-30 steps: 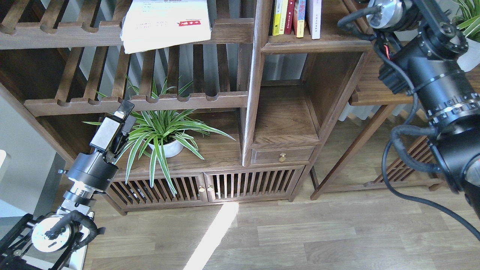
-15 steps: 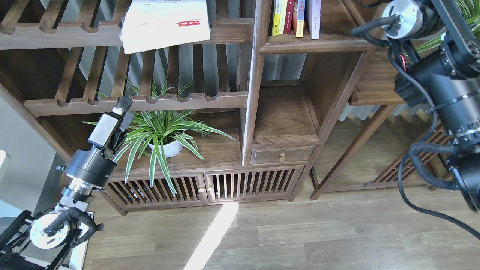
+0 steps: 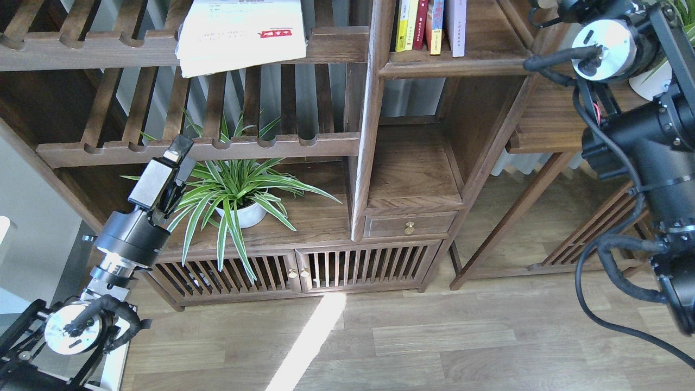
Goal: Organize books on shelf
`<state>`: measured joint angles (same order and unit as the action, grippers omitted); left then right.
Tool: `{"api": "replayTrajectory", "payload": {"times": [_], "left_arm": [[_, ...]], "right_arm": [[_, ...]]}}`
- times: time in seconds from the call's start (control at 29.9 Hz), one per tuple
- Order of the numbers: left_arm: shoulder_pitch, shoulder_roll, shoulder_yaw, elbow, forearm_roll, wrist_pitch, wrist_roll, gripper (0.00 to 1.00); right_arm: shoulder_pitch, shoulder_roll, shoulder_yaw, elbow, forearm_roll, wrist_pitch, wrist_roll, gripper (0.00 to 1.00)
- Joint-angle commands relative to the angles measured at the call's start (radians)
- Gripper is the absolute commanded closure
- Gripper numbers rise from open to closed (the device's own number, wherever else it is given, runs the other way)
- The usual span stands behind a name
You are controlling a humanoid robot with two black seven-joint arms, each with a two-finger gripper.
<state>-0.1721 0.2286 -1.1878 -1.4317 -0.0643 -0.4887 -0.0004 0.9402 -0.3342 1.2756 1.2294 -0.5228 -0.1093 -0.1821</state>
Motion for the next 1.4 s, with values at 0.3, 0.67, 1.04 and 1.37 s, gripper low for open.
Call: {"api": "replayTrajectory", "payload": {"times": [0.3,0.67,1.04,1.37], "left_arm": [[-0.061,0.0,-0.065,-0.006,-0.011,0.0,-0.009,0.02],[-0.118,-0.02,-0.047,-0.026,-0.069,0.0,-0.01,0.03],[-0.142,-0.103,0.01,-0.026,-0.071,0.0,-0.01,0.02],[-0.191,-0.198,0.042,-0.026,-0.071,0.137,-0.01,0.02]], "right_arm": [[-0.291,-0.002,0.192,0.091,0.012,0.547,-0.045,0.0],[-0.434,-0.002,0.355,0.091,0.159,0.598,-0.062,0.01],[-0.396,-0.002,0.358,0.091,0.161,0.598,-0.065,0.02],[-0.35,-0.019,0.369,0.091,0.161,0.598,-0.073,0.02]]}}
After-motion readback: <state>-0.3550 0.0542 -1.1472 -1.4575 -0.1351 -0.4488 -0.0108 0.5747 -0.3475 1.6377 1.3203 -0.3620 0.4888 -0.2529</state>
